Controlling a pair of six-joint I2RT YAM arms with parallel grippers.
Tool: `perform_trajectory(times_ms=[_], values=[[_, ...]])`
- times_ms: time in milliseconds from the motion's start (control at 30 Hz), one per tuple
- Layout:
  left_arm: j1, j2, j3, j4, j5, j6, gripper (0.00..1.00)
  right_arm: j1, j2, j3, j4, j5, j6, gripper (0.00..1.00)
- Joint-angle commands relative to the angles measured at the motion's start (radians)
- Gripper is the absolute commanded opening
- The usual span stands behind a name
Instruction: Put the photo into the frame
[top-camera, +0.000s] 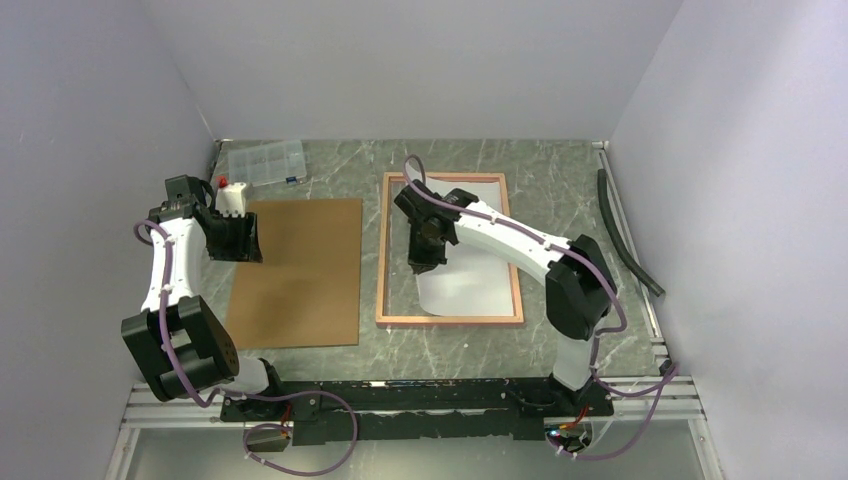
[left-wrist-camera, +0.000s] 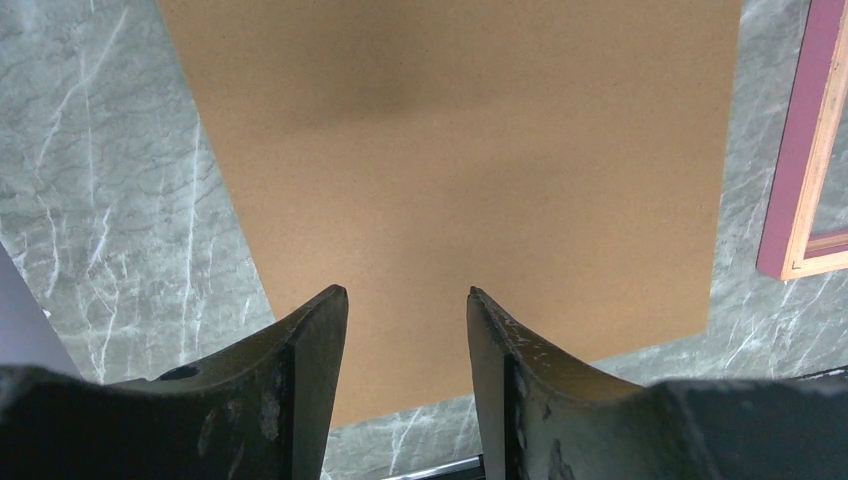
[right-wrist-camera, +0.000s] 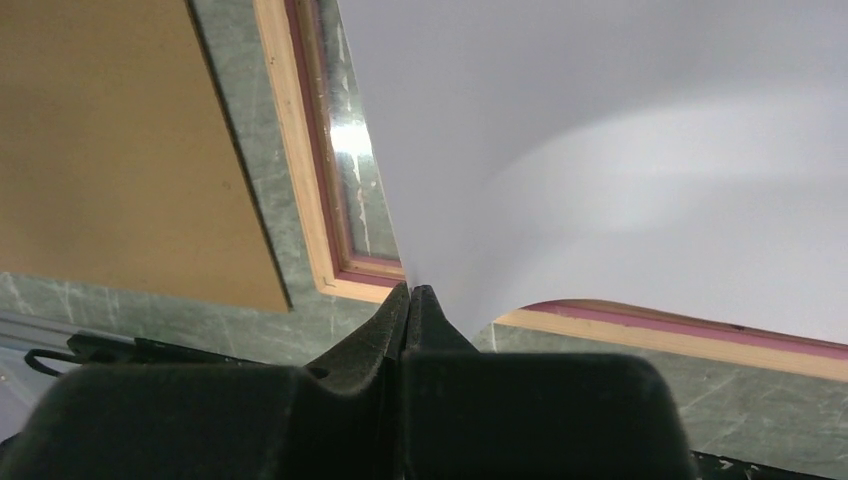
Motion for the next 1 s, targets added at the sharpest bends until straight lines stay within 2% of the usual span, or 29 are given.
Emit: perform_trajectory(times_ms=[0,133,333,533,667,967], values=[[-0.003,0.003,0.019,0.016,0.021,0.016,0.54,0.002,0.038,0.03,0.028,-0.019,-0.037,0.0],[-0.003,0.011,0.022,0.014,0.02,0.012,0.57,0.015,0.069,0.044,0.032,-0.056,-0.052,0.01],[-0.003,0.014,0.021,0.014,0.008,0.019,0.61,0.021,0.066,0.062,0.052,-0.06,-0.05,0.37],[-0.003,0.012,0.028,0.013,-0.009,0.022,0.64,0.022,0.069,0.084,0.066,-0.069,-0.046,0.59],[-0.003,0.012,0.031,0.009,-0.019,0.024,0.65,0.023,0.066,0.089,0.082,-0.083,-0.048,0.63],[0.017,0.026,0.049,0.001,-0.047,0.036,0.66,0.04,0.055,0.104,0.142,-0.088,-0.081,0.63]])
